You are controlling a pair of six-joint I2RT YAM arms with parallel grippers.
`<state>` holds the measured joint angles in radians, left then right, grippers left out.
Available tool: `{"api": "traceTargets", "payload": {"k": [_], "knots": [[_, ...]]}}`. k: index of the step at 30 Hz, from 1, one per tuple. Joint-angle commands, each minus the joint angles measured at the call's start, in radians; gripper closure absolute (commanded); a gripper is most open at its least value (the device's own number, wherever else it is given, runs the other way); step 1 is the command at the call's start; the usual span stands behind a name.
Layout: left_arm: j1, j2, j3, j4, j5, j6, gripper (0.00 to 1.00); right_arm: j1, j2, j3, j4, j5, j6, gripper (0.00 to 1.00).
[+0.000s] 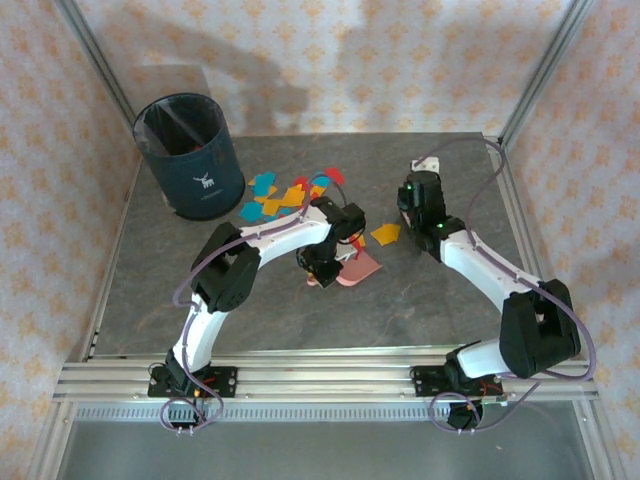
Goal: Sweep away the paper scraps from the table
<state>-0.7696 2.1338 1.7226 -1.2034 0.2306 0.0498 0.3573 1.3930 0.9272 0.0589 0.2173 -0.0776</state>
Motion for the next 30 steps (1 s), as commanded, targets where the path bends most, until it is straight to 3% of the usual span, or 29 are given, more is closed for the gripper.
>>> {"api": "traceTargets", "payload": {"k": [1, 6, 30], "knots": [[0.011, 0.021, 0.030, -0.033, 0.003, -0.012, 1.00, 0.005, 0.020, 0.022, -0.036, -0.134, -0.042, 1.00], [0.018, 0.037, 0.050, -0.040, 0.000, -0.010, 1.00, 0.033, 0.010, 0.012, -0.082, -0.216, -0.078, 1.00], [0.020, 0.043, 0.037, -0.016, 0.020, -0.007, 1.00, 0.147, -0.112, -0.016, -0.257, -0.295, 0.026, 1.00]]}}
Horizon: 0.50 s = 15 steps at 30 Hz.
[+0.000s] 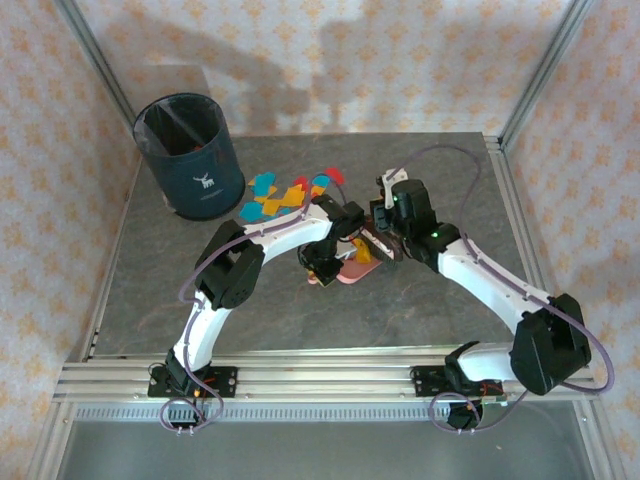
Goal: Sweep away the paper scraps from the table
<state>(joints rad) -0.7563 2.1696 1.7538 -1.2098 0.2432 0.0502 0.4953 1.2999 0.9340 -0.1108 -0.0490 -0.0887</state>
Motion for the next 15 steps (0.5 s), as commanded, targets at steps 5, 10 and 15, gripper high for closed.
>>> {"api": "traceTargets", "payload": {"k": [5, 10, 15], "knots": [[0.007, -0.008, -0.007, -0.004, 0.014, -0.004, 1.00, 0.011, -0.050, -0.023, -0.097, -0.031, 0.054, 1.00], [0.002, -0.022, -0.019, 0.002, 0.012, 0.002, 1.00, 0.011, -0.097, -0.022, -0.104, -0.021, 0.075, 1.00], [-0.009, -0.043, -0.037, 0.004, 0.009, 0.026, 1.00, 0.011, -0.156, -0.029, -0.105, 0.087, 0.098, 1.00]]}}
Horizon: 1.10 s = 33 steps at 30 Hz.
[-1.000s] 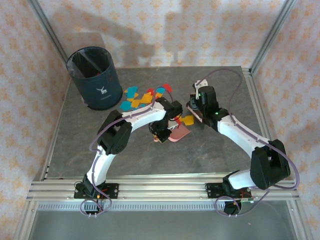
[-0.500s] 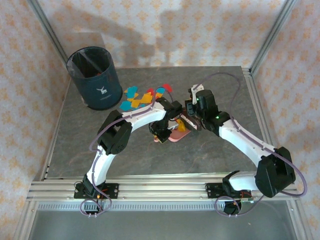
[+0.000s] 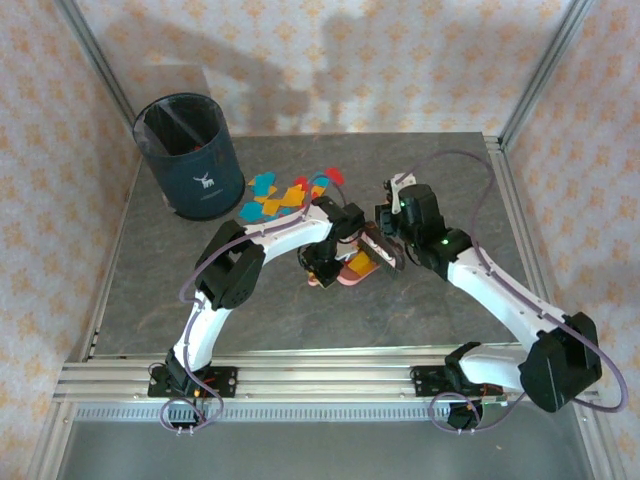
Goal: Sweep away the paper scraps from the table
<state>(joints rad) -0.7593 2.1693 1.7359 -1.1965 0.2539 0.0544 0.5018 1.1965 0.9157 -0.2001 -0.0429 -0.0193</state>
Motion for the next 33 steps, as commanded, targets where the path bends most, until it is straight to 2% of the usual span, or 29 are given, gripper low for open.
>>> {"api": "traceTargets", "payload": {"k": [1, 5, 11, 17, 26, 30, 33], "knots": [[-0.007, -0.048, -0.024, -0.008, -0.003, 0.022, 1.00, 0.004, -0.059, -0.011, -0.019, 0.111, 0.030, 1.00], [-0.009, -0.071, -0.037, -0.005, -0.024, 0.023, 1.00, 0.004, -0.084, -0.018, -0.021, 0.212, 0.047, 1.00], [-0.010, -0.095, -0.065, 0.006, -0.010, 0.040, 1.00, 0.005, -0.088, -0.035, -0.017, 0.241, 0.060, 1.00], [-0.015, -0.092, -0.078, 0.026, 0.029, 0.046, 1.00, 0.005, -0.042, -0.034, -0.043, 0.198, 0.056, 1.00], [-0.017, -0.067, -0.066, 0.033, 0.040, 0.042, 1.00, 0.004, -0.018, -0.020, -0.052, -0.007, 0.060, 1.00], [-0.017, -0.071, -0.065, 0.042, 0.021, 0.036, 1.00, 0.005, -0.043, -0.046, -0.013, 0.015, 0.070, 1.00], [-0.016, -0.078, -0.068, 0.048, 0.003, 0.033, 1.00, 0.006, -0.083, -0.069, 0.014, 0.083, 0.089, 1.00]]}}
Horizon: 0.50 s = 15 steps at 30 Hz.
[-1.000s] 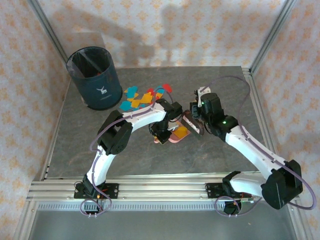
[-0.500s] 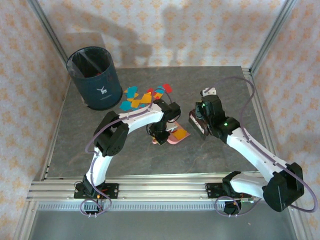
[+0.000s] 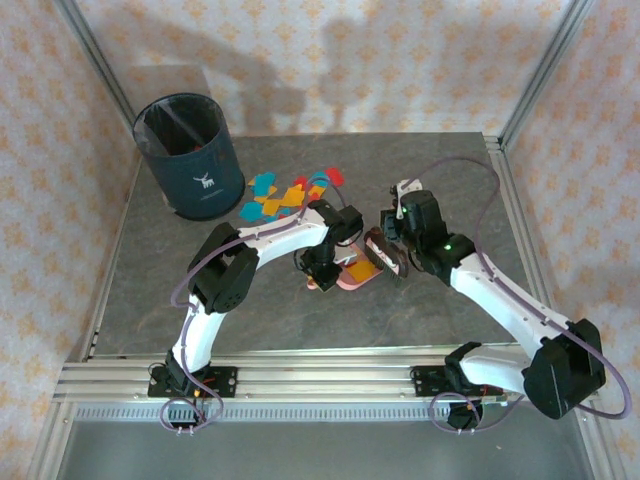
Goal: Sweep away the paper scraps from the table
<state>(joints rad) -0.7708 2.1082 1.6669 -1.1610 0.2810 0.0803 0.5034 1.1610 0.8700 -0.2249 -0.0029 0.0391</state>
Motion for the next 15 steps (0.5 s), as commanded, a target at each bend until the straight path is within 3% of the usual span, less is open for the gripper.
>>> {"api": "traceTargets", "payload": {"k": [1, 9, 15], "knots": [[-0.005, -0.022, -0.001, 0.019, -0.029, 0.004, 1.00, 0.003, -0.062, -0.031, 0.044, 0.079, 0.037, 1.00], [0.006, -0.104, -0.009, 0.053, -0.057, 0.001, 1.00, -0.010, -0.215, -0.106, 0.044, 0.379, 0.102, 1.00], [0.048, -0.156, 0.015, 0.050, -0.041, -0.013, 1.00, -0.068, -0.276, -0.145, -0.013, 0.414, 0.137, 1.00]]}}
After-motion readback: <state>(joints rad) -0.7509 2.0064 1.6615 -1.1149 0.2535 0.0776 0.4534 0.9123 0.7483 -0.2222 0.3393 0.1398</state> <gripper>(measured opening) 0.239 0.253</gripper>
